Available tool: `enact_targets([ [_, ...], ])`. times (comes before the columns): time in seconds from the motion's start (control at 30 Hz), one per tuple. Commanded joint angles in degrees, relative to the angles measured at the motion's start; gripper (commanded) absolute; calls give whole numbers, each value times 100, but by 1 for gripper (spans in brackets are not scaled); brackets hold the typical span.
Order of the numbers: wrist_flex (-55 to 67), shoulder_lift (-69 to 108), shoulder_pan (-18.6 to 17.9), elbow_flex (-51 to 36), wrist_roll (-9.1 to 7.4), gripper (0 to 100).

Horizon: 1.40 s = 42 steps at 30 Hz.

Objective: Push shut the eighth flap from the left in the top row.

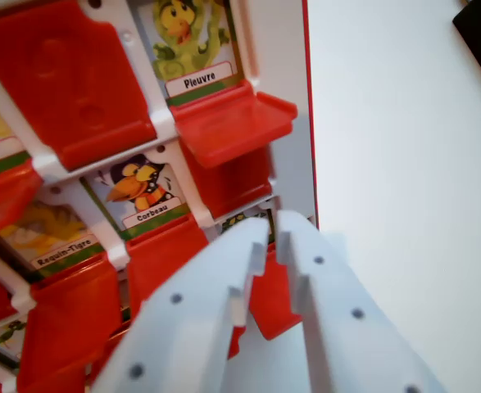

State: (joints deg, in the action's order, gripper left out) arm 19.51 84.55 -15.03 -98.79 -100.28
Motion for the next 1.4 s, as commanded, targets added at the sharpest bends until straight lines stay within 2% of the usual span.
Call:
enact_targets([
  [0.0, -193, -35, -70, 712, -70, 1],
  [0.9, -62, -1705, -246, 2584, -114, 1],
  [1.1, 149, -1960, -272, 3146, -88, 1],
  [1.2, 378, -2127, -272, 3542, 0, 1],
  [1.37, 492, -2303, -264, 3902, 35, 1],
])
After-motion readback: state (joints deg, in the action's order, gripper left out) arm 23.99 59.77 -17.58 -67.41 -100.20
